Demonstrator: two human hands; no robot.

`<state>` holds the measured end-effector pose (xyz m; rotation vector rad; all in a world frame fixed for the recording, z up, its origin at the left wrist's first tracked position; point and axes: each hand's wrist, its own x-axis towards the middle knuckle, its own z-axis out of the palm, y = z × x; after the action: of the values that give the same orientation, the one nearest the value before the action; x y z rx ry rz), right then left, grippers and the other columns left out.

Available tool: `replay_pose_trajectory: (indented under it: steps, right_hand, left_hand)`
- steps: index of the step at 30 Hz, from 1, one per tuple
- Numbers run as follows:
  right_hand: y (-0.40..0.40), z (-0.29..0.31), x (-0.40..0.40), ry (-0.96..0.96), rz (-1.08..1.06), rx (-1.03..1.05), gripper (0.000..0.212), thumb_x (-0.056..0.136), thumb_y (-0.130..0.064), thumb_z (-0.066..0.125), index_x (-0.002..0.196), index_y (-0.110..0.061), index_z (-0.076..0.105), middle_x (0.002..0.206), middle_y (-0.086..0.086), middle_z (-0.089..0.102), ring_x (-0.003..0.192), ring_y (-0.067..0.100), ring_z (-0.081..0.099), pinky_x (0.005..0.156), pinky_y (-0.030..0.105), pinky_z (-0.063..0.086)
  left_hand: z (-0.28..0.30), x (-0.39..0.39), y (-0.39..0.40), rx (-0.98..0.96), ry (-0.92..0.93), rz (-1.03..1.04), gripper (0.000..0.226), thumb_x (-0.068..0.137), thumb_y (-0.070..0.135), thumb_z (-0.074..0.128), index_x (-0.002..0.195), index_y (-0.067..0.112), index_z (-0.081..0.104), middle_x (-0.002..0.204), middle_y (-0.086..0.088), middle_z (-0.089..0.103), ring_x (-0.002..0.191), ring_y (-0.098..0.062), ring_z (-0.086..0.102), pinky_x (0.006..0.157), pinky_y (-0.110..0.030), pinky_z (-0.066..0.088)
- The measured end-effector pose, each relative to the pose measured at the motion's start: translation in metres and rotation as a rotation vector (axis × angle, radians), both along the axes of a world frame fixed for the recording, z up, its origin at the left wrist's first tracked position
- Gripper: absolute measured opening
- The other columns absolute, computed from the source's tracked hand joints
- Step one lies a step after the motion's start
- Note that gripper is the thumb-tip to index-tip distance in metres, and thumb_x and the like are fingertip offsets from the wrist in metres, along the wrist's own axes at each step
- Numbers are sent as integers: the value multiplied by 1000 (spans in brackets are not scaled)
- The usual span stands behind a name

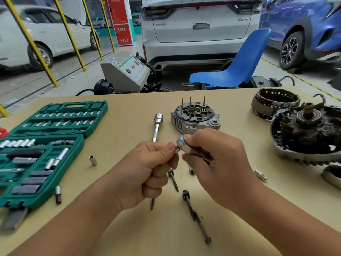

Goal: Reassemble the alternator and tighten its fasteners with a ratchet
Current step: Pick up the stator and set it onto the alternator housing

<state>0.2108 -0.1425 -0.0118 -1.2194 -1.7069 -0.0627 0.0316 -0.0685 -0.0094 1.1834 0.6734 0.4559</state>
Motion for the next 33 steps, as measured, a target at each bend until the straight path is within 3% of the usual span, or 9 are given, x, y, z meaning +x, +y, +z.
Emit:
replay_pose_trajectory:
  steps: [6, 10, 14, 20, 23, 26, 28, 30, 33]
  right_hand:
    - [-6, 7, -2, 55, 117, 19, 16, 83, 0, 76, 81, -5, 61, 70, 1, 53, 63, 23, 51, 56, 37, 44]
    - [-11, 11, -5, -125, -10, 65, 9, 87, -2, 71, 81, -3, 64, 69, 5, 50, 59, 26, 45, 50, 40, 42]
    - [-10, 16, 2, -73, 79, 51, 10, 84, 2, 76, 82, 0, 67, 72, 7, 57, 63, 26, 52, 56, 40, 44]
    - [-6, 17, 8, -40, 281, 145, 5, 89, 2, 75, 88, 7, 73, 82, 17, 67, 71, 32, 65, 59, 40, 53]
    - [-4, 12, 11, -13, 307, 87, 13, 89, -8, 77, 96, 0, 69, 84, 10, 67, 70, 25, 65, 59, 35, 52]
    - [-6, 7, 6, 132, 369, -142, 33, 93, -28, 72, 122, -17, 60, 85, -14, 62, 68, 8, 61, 60, 18, 45]
    - [-7, 3, 1, 105, 217, -168, 20, 96, -35, 66, 114, -26, 61, 75, -18, 58, 66, 5, 60, 57, 10, 41]
    - [-6, 5, 0, 158, 22, -190, 10, 97, -42, 62, 96, -32, 59, 69, -10, 59, 59, 8, 57, 48, 14, 41]
    - [-4, 12, 8, 304, -42, -267, 19, 97, -43, 60, 84, -28, 57, 60, -9, 58, 46, 5, 49, 41, 16, 37]
  left_hand:
    - [4, -13, 10, -399, -232, -403, 28, 90, 38, 77, 86, 11, 70, 57, 7, 18, 40, -6, 16, 42, -9, 21]
    - [5, -12, 11, -446, -209, -414, 27, 93, 37, 74, 86, 11, 68, 58, 8, 18, 40, -6, 16, 41, -9, 22]
    - [8, -11, 7, -701, -309, -463, 33, 106, 29, 53, 92, 0, 61, 60, 6, 15, 43, -5, 8, 41, -14, 10]
    - [16, -12, 4, -620, -306, -585, 38, 109, 32, 44, 89, 5, 61, 61, 6, 23, 44, -6, 8, 39, -17, 11]
    - [16, -14, 8, -363, -228, -488, 32, 101, 40, 61, 83, 14, 65, 59, 8, 25, 43, -6, 17, 41, -12, 18]
    - [14, -9, 2, 39, -110, -236, 32, 98, 40, 60, 76, 17, 62, 56, 9, 29, 43, -6, 22, 43, -14, 25]
    - [7, -2, -4, 455, -21, -75, 34, 102, 35, 51, 81, 11, 62, 57, 8, 36, 47, -8, 30, 45, -21, 29]
    - [0, 4, -8, 963, 119, 125, 33, 104, 35, 48, 89, 12, 67, 59, 5, 46, 52, -9, 40, 49, -25, 35]
    - [1, 5, -10, 1303, 204, 269, 36, 106, 37, 49, 82, 15, 63, 60, 6, 46, 54, -8, 42, 52, -19, 34]
